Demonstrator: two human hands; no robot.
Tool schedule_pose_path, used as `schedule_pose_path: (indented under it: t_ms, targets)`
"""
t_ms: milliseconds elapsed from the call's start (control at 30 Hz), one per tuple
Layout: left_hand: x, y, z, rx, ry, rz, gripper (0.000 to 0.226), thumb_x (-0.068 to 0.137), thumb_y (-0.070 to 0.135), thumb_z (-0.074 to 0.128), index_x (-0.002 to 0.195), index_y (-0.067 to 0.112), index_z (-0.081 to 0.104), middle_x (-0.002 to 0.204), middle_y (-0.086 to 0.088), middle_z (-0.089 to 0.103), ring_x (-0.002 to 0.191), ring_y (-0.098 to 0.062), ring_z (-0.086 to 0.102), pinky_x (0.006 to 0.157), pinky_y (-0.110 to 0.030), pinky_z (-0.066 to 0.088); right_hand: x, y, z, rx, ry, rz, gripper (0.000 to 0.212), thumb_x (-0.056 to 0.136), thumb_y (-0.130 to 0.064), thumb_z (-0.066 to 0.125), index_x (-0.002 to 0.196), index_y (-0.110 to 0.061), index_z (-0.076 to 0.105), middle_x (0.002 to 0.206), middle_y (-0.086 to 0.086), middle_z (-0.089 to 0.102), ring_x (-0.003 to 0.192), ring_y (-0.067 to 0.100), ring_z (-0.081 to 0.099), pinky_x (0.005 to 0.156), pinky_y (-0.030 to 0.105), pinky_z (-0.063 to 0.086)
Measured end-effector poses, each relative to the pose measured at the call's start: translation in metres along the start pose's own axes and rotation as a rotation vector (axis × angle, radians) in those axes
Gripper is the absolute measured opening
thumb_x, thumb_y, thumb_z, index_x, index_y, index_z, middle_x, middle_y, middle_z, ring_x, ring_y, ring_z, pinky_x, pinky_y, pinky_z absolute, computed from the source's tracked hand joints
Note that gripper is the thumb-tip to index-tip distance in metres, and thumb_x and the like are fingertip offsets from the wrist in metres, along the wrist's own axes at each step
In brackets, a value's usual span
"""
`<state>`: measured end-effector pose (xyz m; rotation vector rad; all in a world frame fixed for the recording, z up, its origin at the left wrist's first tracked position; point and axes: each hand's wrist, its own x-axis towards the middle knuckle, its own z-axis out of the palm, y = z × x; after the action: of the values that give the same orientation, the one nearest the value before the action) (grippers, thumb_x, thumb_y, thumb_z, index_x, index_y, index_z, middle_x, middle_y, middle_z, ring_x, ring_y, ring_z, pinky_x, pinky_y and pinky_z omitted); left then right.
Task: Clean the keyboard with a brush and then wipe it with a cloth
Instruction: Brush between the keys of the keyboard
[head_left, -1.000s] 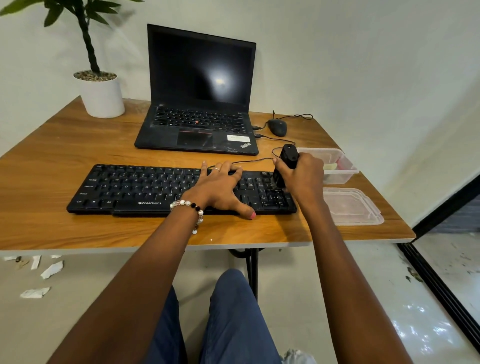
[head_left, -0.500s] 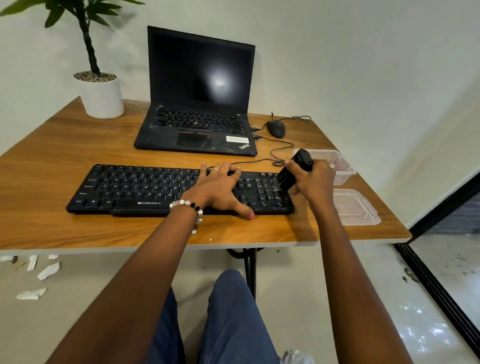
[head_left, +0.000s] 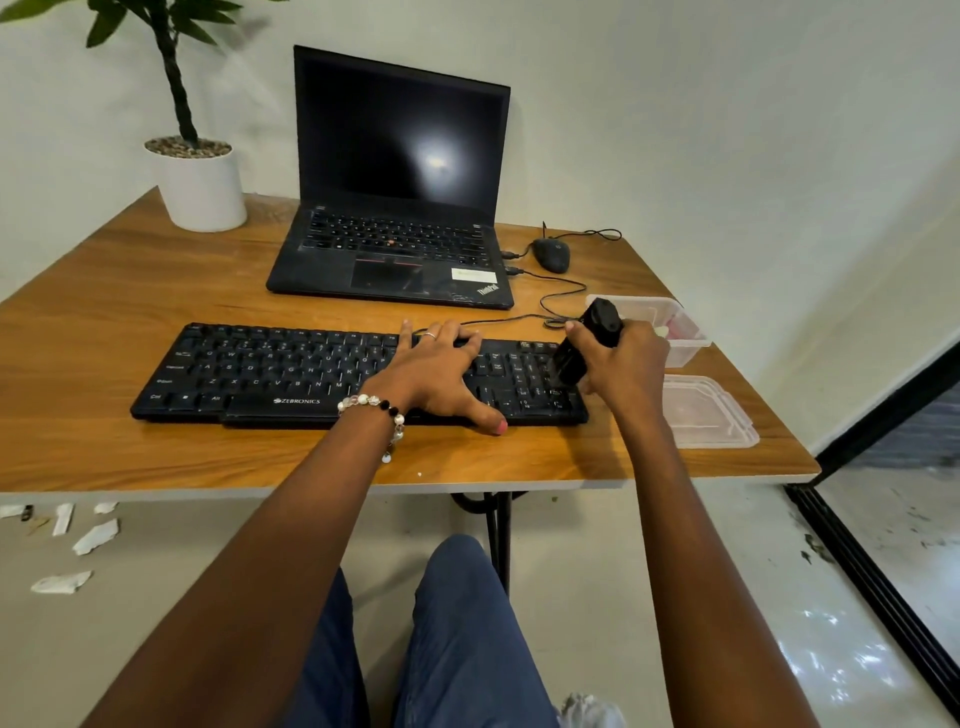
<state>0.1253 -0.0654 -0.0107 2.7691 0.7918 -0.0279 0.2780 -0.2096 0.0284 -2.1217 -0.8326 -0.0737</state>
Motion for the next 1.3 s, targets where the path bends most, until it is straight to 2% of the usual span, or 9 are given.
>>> schedule_pose_path:
  t_ms: [67, 233, 467, 700, 800, 933, 1033, 1167, 1300]
  targets:
    - [0.000, 0.000, 0.000, 0.000, -0.001, 0.001, 0.130, 0.055, 0.087, 0.059, 0.155, 0.022, 0.007, 0.158, 0.001, 0.008, 0.146, -0.027, 0.002, 0.113, -0.061, -0.012, -0.001, -0.005, 0.001, -0.099, 0.033, -0.075, 0.043, 0.085, -0.047, 0.068, 0.096, -0.005, 0.072, 0.087, 0.012, 0.071, 0.080, 0.026, 0.067, 0.064, 0.031, 0.050]
    - [-0.003, 0.003, -0.002, 0.002, -0.002, -0.008, 0.129, 0.056, 0.087, 0.059, 0.155, 0.021, 0.007, 0.156, 0.003, 0.009, 0.146, -0.026, 0.003, 0.114, -0.061, -0.012, -0.016, -0.018, 0.009, 0.265, -0.144, -0.001, 0.025, 0.085, -0.041, 0.071, 0.080, -0.017, 0.065, 0.079, 0.008, 0.072, 0.053, 0.023, 0.068, 0.051, 0.041, 0.058]
    - [-0.002, 0.002, -0.002, 0.003, -0.004, -0.001, 0.129, 0.056, 0.087, 0.058, 0.154, 0.021, 0.007, 0.157, 0.002, 0.009, 0.146, -0.027, 0.003, 0.114, -0.061, -0.013, -0.003, 0.005, -0.009, -0.091, 0.057, -0.026, 0.044, 0.086, -0.043, 0.069, 0.103, -0.003, 0.072, 0.092, 0.015, 0.072, 0.086, 0.029, 0.068, 0.067, 0.031, 0.051]
    - [-0.001, 0.001, -0.001, 0.004, -0.006, -0.008, 0.130, 0.055, 0.088, 0.057, 0.154, 0.022, 0.005, 0.159, 0.002, 0.006, 0.146, -0.027, 0.000, 0.113, -0.061, -0.013, -0.029, -0.007, 0.000, 0.286, -0.118, -0.004, 0.030, 0.087, -0.036, 0.070, 0.095, -0.008, 0.069, 0.081, 0.004, 0.072, 0.049, 0.010, 0.065, 0.041, 0.020, 0.048]
    - [-0.003, 0.002, -0.002, 0.009, -0.001, -0.002, 0.129, 0.056, 0.087, 0.058, 0.154, 0.021, 0.007, 0.157, 0.002, 0.009, 0.146, -0.027, 0.003, 0.113, -0.060, -0.013, -0.026, 0.001, -0.005, 0.158, -0.030, -0.026, 0.036, 0.086, -0.040, 0.070, 0.096, -0.005, 0.072, 0.082, 0.005, 0.070, 0.063, 0.013, 0.066, 0.045, 0.011, 0.042]
    - [-0.002, 0.003, -0.002, 0.009, -0.005, -0.002, 0.128, 0.057, 0.087, 0.058, 0.154, 0.021, 0.007, 0.158, 0.001, 0.008, 0.146, -0.027, 0.003, 0.114, -0.060, -0.013, -0.020, 0.000, -0.010, -0.059, 0.082, -0.102, 0.040, 0.087, -0.042, 0.068, 0.096, -0.004, 0.072, 0.087, 0.011, 0.071, 0.080, 0.024, 0.064, 0.058, 0.021, 0.039]
    - [-0.002, 0.003, -0.001, 0.008, -0.002, -0.007, 0.129, 0.057, 0.087, 0.058, 0.155, 0.021, 0.007, 0.158, 0.003, 0.008, 0.146, -0.027, 0.002, 0.114, -0.059, -0.014, -0.026, -0.011, -0.007, 0.118, -0.019, -0.087, 0.036, 0.086, -0.042, 0.069, 0.096, -0.008, 0.072, 0.085, 0.007, 0.072, 0.071, 0.020, 0.067, 0.059, 0.032, 0.053]
    - [-0.002, 0.002, -0.002, 0.002, 0.002, -0.004, 0.128, 0.057, 0.086, 0.059, 0.154, 0.021, 0.008, 0.157, 0.002, 0.010, 0.146, -0.027, 0.003, 0.114, -0.059, -0.014, -0.033, -0.006, -0.003, 0.273, -0.119, 0.011, 0.028, 0.087, -0.036, 0.070, 0.099, -0.011, 0.069, 0.086, 0.003, 0.072, 0.056, 0.004, 0.065, 0.045, 0.016, 0.049]
    - [-0.002, 0.003, -0.001, 0.000, 0.002, 0.000, 0.127, 0.057, 0.085, 0.060, 0.154, 0.021, 0.008, 0.156, 0.002, 0.011, 0.145, -0.027, 0.005, 0.114, -0.059, -0.013, -0.021, 0.008, -0.017, 0.041, 0.025, -0.013, 0.039, 0.087, -0.043, 0.068, 0.094, -0.005, 0.072, 0.084, 0.009, 0.071, 0.075, 0.021, 0.067, 0.057, 0.023, 0.044]
